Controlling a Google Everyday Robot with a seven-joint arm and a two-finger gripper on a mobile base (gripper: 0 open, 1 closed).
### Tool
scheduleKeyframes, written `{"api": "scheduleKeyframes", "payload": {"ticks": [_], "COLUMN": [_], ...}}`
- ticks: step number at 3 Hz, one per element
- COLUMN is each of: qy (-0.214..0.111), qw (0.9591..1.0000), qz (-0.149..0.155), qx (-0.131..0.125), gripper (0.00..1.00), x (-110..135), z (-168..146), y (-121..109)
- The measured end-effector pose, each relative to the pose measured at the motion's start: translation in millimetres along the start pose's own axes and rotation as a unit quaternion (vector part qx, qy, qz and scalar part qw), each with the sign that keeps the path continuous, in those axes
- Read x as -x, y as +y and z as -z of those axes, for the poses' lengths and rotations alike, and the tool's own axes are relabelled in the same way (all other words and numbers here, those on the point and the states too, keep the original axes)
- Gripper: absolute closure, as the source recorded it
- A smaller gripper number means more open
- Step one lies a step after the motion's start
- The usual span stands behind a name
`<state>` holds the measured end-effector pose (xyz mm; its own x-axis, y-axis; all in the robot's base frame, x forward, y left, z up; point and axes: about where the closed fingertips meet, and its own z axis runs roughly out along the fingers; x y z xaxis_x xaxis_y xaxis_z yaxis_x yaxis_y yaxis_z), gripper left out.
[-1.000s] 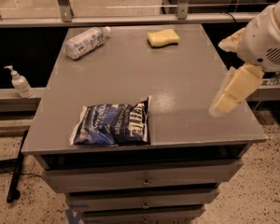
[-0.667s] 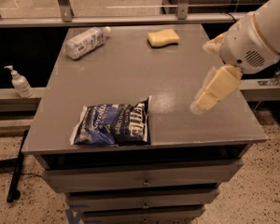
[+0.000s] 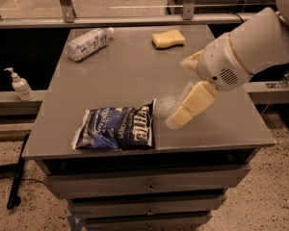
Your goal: Move blue chip bag near sponge
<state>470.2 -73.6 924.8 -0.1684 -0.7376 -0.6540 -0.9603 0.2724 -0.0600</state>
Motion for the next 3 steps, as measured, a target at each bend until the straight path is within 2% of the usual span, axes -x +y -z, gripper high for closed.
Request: {"api": "scheduleKeyframes", "payload": {"ticks": [1, 2, 3], "qy": [-0.023, -0.041, -0.04], "qw": [0.9995, 0.9987, 0.9981], "qz": [-0.004, -0.006, -0.004], "qx": [0.02, 0.03, 0.046], "gripper": [0.0, 0.0, 0.0], "x": [17, 30, 31], "z": [-22, -41, -62], "y": [10, 18, 33]}}
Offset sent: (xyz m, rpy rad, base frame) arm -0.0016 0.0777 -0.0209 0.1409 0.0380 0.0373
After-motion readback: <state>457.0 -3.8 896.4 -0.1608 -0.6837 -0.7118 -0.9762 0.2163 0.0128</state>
